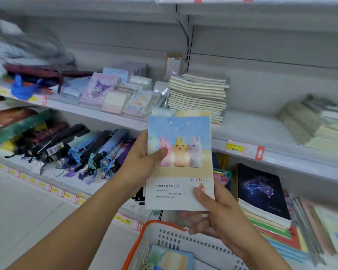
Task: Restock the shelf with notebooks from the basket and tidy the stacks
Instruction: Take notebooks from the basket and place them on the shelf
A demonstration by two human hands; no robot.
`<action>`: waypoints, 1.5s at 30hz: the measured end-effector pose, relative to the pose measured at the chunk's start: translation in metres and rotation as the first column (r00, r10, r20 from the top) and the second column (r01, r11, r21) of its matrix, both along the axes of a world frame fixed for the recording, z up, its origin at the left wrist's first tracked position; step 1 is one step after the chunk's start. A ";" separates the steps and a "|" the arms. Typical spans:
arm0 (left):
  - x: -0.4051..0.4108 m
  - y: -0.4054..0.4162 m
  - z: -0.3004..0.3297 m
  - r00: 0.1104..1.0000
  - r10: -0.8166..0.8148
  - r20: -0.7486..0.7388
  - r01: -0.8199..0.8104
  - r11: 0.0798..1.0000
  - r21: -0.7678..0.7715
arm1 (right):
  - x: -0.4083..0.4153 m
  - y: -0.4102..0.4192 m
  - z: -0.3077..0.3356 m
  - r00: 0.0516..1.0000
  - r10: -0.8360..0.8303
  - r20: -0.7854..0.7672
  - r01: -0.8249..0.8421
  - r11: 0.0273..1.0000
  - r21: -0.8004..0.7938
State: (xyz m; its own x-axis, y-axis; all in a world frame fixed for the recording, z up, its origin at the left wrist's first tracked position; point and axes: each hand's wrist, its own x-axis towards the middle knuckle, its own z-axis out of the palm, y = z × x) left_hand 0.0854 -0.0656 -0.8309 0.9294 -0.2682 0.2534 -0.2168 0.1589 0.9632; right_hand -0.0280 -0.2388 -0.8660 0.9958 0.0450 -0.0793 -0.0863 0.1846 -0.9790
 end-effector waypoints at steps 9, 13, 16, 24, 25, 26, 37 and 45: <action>-0.001 -0.012 0.034 1.000 -0.004 -0.004 0.004 0.994 -0.110 | 0.030 0.000 0.064 0.940 -0.264 0.218 0.266 0.964 0.019; 0.002 -0.011 0.035 0.997 -0.006 -0.075 -0.006 0.987 -0.160 | 0.099 -0.036 0.137 0.927 -0.345 0.149 0.306 0.923 0.233; 0.004 -0.006 0.029 0.993 0.012 -0.118 -0.026 0.992 -0.120 | 0.167 -0.062 0.193 0.926 -0.368 0.086 0.326 0.893 0.309; 0.010 0.002 0.018 0.978 0.083 -0.192 -0.088 0.996 -0.022 | 0.220 -0.082 0.206 0.852 -0.489 0.187 0.519 0.744 -0.420; 0.008 0.002 0.018 0.976 0.096 -0.197 -0.093 0.995 0.021 | 0.211 -0.079 0.199 0.804 -0.517 0.294 0.595 0.688 -0.416; 0.007 0.004 0.018 0.975 0.118 -0.191 -0.104 0.991 0.082 | 0.199 -0.072 0.189 0.743 -0.512 0.431 0.664 0.645 -0.378; 0.003 0.014 -0.029 0.931 -0.364 -0.012 0.076 0.162 0.984 | 0.005 0.007 -0.242 0.765 -0.247 -0.595 -0.337 0.634 -0.696; 0.005 0.011 -0.040 0.922 -0.350 -0.164 0.225 0.140 0.964 | -0.037 0.022 -0.302 0.769 -0.456 -0.448 -0.047 0.659 -0.750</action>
